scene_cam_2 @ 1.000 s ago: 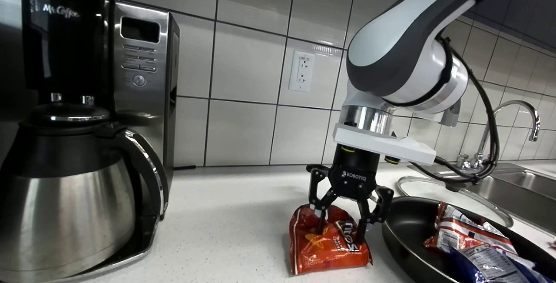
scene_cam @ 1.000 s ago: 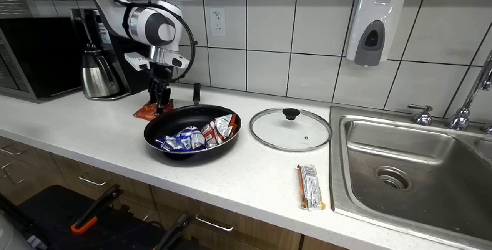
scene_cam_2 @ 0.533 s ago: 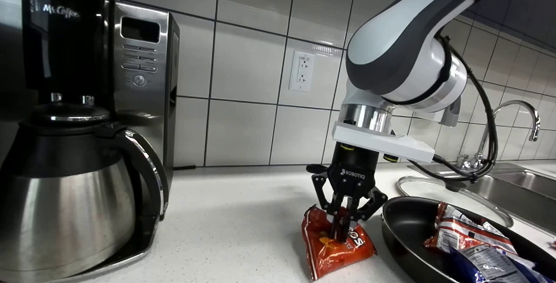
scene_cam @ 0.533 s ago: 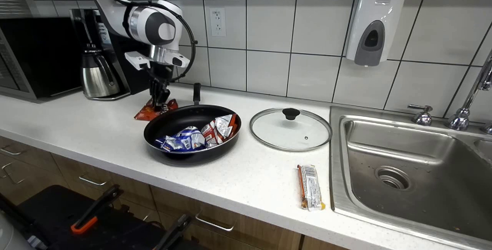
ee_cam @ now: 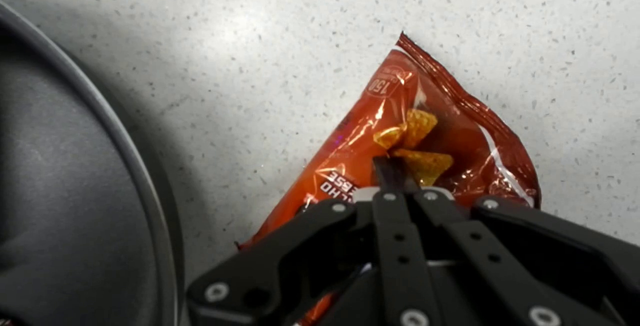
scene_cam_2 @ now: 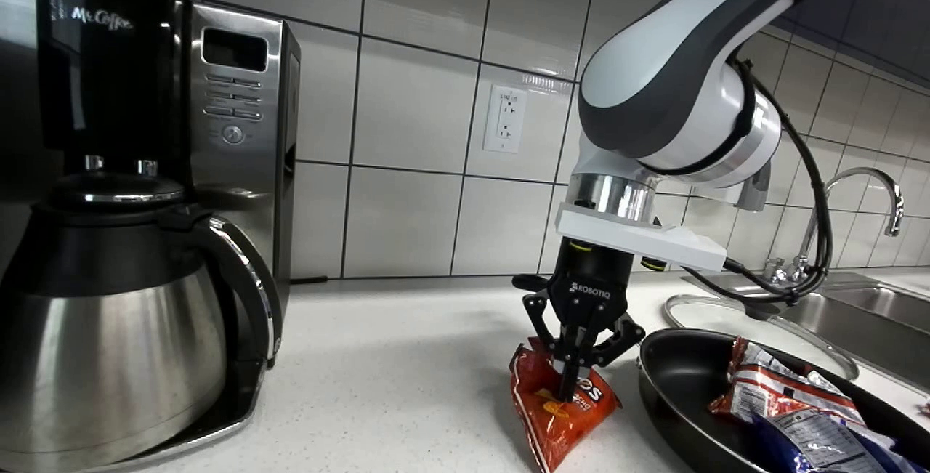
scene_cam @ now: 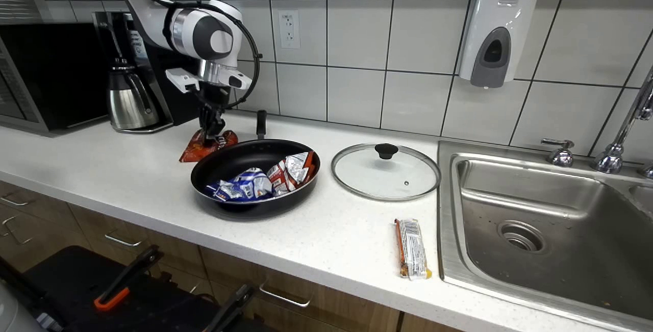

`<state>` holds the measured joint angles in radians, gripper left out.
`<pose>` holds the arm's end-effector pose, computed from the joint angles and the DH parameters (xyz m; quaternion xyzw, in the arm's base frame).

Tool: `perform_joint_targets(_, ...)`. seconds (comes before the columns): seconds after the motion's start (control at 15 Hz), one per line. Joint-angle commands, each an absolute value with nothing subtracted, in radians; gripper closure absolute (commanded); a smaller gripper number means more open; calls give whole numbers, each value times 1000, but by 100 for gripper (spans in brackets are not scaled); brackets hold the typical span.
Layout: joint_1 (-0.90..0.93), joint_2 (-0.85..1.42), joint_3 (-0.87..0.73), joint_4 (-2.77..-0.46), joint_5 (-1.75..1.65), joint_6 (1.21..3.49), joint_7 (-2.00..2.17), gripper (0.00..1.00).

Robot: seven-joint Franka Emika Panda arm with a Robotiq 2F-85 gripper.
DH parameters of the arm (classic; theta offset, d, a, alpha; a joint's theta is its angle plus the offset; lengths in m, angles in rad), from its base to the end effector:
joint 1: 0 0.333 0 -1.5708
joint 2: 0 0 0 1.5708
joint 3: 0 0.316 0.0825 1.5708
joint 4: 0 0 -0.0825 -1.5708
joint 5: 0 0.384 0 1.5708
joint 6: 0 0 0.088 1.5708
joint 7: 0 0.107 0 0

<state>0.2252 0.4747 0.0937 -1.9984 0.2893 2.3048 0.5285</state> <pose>0.5590 0.1900 0.2079 -0.9665 0.2107 0.1259 0.0750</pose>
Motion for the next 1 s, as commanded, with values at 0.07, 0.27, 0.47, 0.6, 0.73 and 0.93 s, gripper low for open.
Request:
perform_joint_targets(0.07,227,435,102,-2002,291,2300,513,100)
perform_joint_targets(0.27,226,403,109,-2012,291,2302,497,100)
perform_joint_targets(0.47,223,358,117,-2028,290,2298,475,100)
perform_joint_targets(0.6,218,320,121,-2048,292,2296,457,100)
perform_joint_targets(0.73,213,273,121,-2080,293,2292,443,100)
perform_joint_targets(0.93,203,202,119,-2136,295,2286,422,100)
